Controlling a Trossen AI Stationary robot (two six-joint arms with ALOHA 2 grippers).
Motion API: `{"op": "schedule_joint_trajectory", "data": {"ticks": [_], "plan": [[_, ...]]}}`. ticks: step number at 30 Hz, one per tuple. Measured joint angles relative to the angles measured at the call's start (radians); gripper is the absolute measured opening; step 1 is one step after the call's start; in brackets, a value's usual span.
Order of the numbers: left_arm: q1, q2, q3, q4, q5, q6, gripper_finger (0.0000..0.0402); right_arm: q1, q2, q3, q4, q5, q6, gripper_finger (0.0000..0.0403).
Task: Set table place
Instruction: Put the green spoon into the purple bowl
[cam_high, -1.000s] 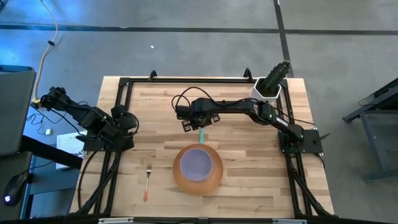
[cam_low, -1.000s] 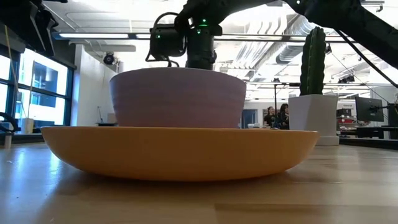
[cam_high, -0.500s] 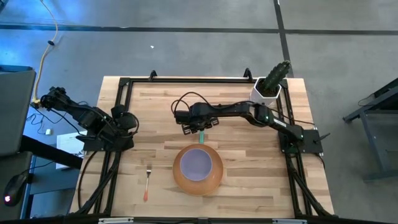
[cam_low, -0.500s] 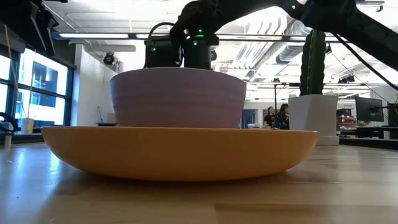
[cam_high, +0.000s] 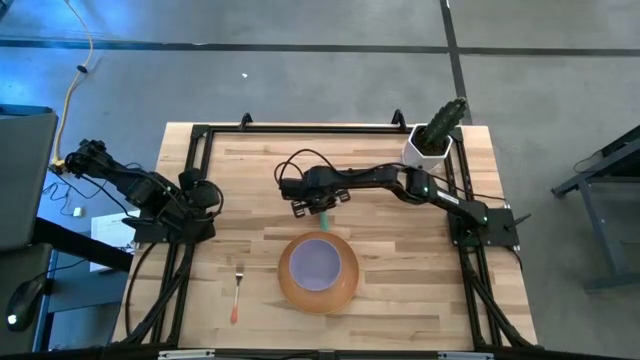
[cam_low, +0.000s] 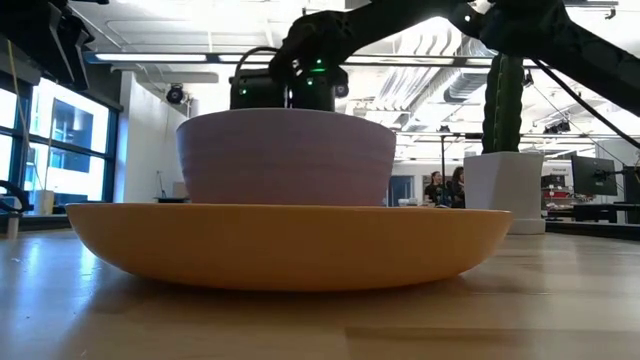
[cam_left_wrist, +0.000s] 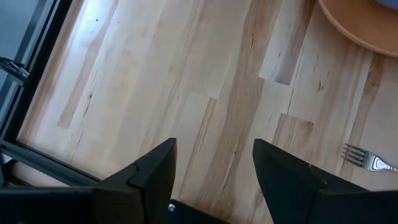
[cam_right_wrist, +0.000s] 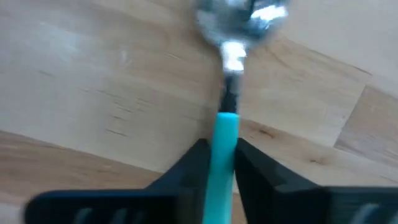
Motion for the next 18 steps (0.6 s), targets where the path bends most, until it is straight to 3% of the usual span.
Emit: {"op": "schedule_joint_trajectory", "data": {"ticks": [2, 7, 12, 18], "plan": [[0.000, 0.000, 0.000, 0.000, 0.000, 0.000, 0.0200, -0.002, -0.003, 0.000, -0.001, -0.004, -0.025, 0.0018], [0.000, 0.000, 0.000, 0.000, 0.004, 0.000, 0.0200, -0.006, 0.003, 0.030, -0.037, -0.018, -0.062, 0.0009], [0.000, 0.000, 0.000, 0.000, 0.006, 0.000, 0.0200, -0.005, 0.008, 0.196, -0.174, -0.019, -0.159, 0.0005], [0.000, -0.001, 0.000, 0.003, 0.007, 0.000, 0.0200, 0.009, -0.188, 0.116, -0.260, -0.065, -0.225, 0.0005]]}}
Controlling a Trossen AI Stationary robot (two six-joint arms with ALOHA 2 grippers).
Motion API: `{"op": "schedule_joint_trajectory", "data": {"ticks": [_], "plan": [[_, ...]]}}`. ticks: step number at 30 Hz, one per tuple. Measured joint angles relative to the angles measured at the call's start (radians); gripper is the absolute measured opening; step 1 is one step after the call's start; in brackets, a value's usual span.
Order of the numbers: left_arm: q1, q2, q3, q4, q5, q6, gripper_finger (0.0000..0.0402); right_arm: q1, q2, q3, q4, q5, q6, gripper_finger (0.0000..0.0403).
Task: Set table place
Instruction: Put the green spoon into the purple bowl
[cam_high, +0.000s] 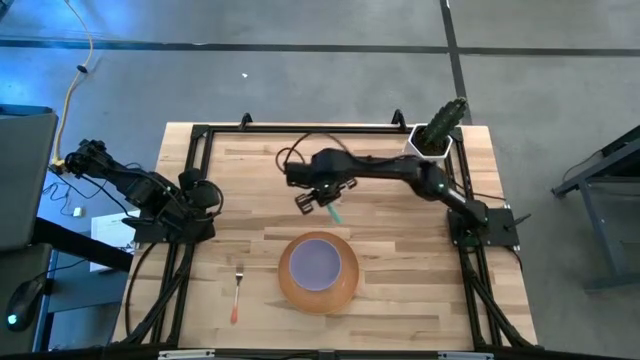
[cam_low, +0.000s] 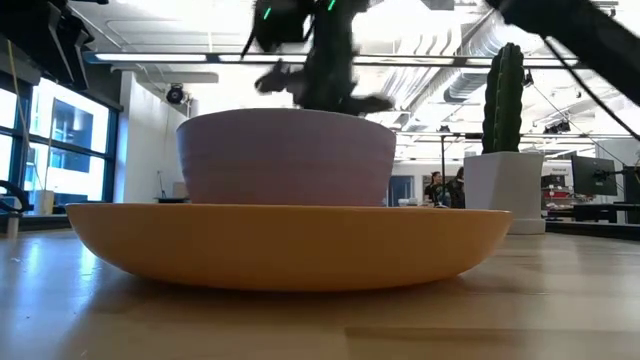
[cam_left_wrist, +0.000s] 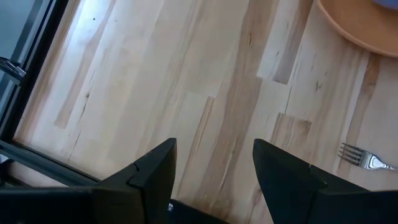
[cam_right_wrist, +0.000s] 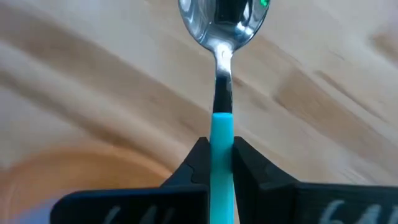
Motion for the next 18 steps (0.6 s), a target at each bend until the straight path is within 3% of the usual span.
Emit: {"op": "schedule_joint_trajectory", "data": {"ticks": [3, 9, 18], "plan": [[0.000, 0.000, 0.000, 0.005, 0.000, -0.002, 0.0200, 0.030, -0.087, 0.033, -0.107, -0.006, -0.022, 0.0005], [0.000, 0.001, 0.000, 0.032, 0.000, -0.035, 0.0200, 0.111, -0.220, 0.060, -0.098, -0.045, -0.049, 0.0005], [0.000, 0.001, 0.000, 0.057, 0.000, -0.116, 0.0200, 0.262, -0.212, 0.027, -0.098, -0.207, -0.091, 0.0005]]}}
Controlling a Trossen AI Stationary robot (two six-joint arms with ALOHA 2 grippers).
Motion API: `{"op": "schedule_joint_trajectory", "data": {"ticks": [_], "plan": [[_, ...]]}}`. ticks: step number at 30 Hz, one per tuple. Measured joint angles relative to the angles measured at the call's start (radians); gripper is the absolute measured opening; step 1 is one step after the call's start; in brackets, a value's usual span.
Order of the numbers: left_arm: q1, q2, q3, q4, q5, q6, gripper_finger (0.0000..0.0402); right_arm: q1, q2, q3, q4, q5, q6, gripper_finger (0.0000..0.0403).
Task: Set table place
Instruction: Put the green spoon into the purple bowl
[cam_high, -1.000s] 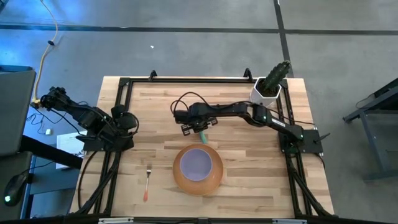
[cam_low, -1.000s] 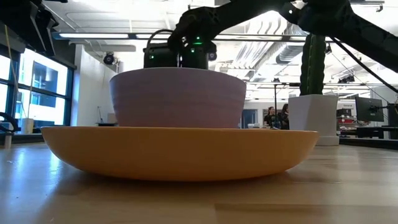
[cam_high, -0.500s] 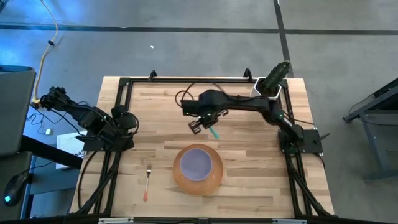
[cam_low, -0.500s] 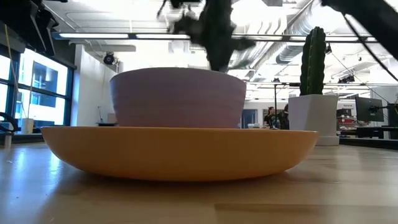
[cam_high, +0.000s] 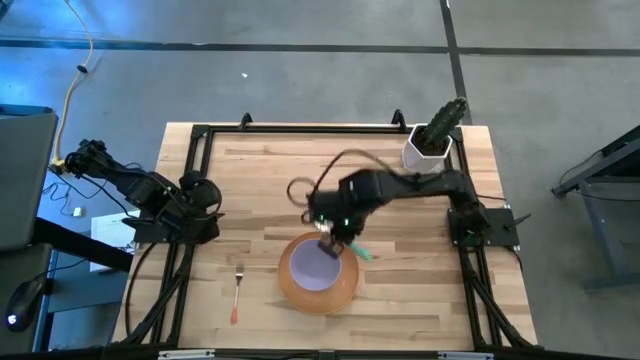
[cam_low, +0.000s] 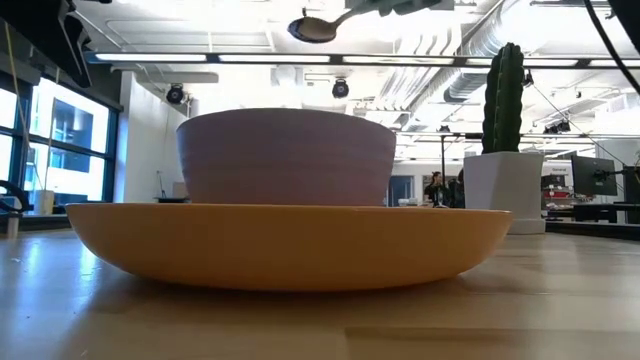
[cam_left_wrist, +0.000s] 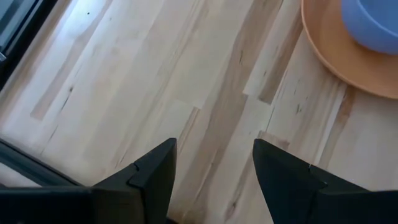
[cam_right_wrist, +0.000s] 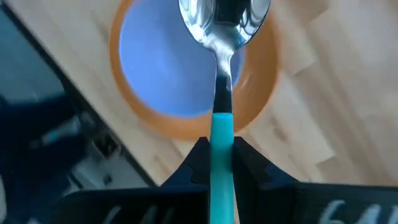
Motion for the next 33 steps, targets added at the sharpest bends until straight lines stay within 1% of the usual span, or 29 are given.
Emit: {"op": "schedule_joint_trajectory", "data": {"ticks": [5, 9, 13, 18, 27, 33], "plan": [[0.000, -0.001, 0.000, 0.004, 0.000, -0.015, 0.0200, 0.049, 0.077, -0.027, 0.001, -0.111, -0.048, 0.0005], [0.000, 0.000, 0.000, 0.024, 0.000, -0.015, 0.0200, 0.055, 0.161, -0.031, 0.001, -0.210, -0.130, 0.0005], [0.000, 0.000, 0.000, 0.030, 0.000, -0.015, 0.0200, 0.052, 0.217, -0.032, 0.001, -0.265, -0.181, 0.0005], [0.000, -0.001, 0.000, 0.032, 0.000, -0.014, 0.0200, 0.037, 0.232, -0.031, 0.000, -0.270, -0.197, 0.0005], [0.000, -0.001, 0.000, 0.042, -0.007, 0.001, 0.0200, -0.028, 0.241, -0.030, 0.033, -0.237, -0.190, 0.0005], [0.000, 0.000, 0.000, 0.042, -0.008, 0.002, 0.0200, -0.042, 0.263, -0.030, 0.035, -0.274, -0.206, 0.0005]]}}
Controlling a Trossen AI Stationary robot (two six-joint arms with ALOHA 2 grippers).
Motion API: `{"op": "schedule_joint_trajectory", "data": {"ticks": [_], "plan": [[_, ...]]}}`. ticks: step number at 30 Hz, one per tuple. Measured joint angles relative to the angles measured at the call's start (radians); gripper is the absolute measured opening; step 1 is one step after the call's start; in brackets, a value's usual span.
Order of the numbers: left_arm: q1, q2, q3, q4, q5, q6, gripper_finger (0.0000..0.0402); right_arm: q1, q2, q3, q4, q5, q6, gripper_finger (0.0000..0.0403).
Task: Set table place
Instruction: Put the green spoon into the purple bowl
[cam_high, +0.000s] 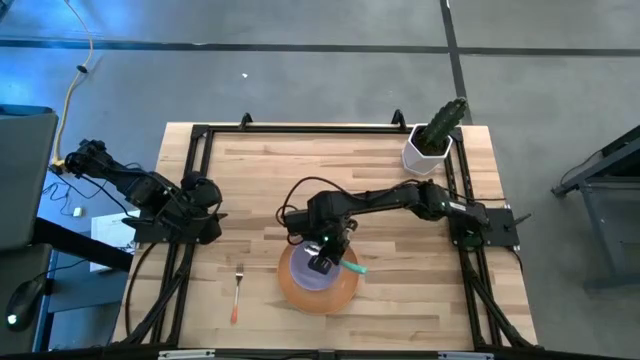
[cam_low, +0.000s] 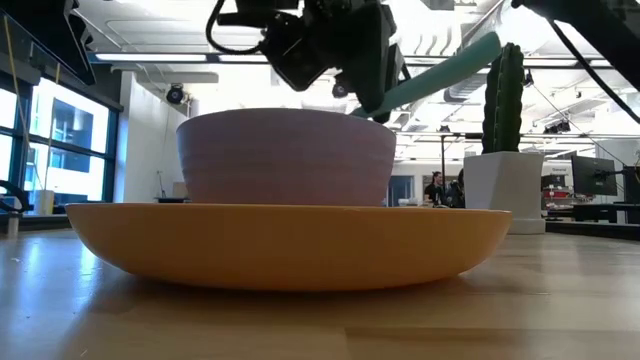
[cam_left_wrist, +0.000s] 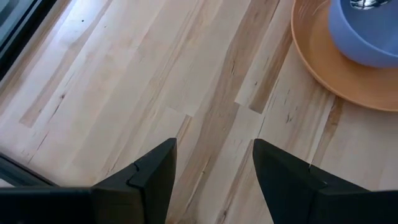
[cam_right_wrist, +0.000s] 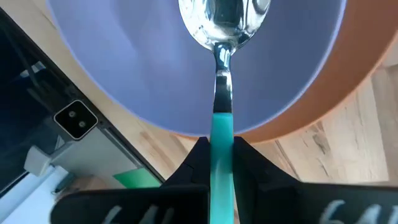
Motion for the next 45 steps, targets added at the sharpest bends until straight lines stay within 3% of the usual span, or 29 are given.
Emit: {"op": "schedule_joint_trajectory", "data": {"ticks": [28, 35, 45], "plan": [[0.000, 0.000, 0.000, 0.001, -0.017, 0.002, 0.0200, 0.006, 0.033, 0.000, 0.045, -0.025, 0.030, 0.0005], [0.000, 0.000, 0.000, 0.001, -0.019, 0.002, 0.0200, 0.028, 0.033, 0.000, 0.049, 0.049, -0.001, 0.0005], [0.000, 0.000, 0.000, 0.001, -0.019, 0.002, 0.0200, 0.035, 0.033, 0.000, 0.049, 0.072, 0.009, 0.0018]]}}
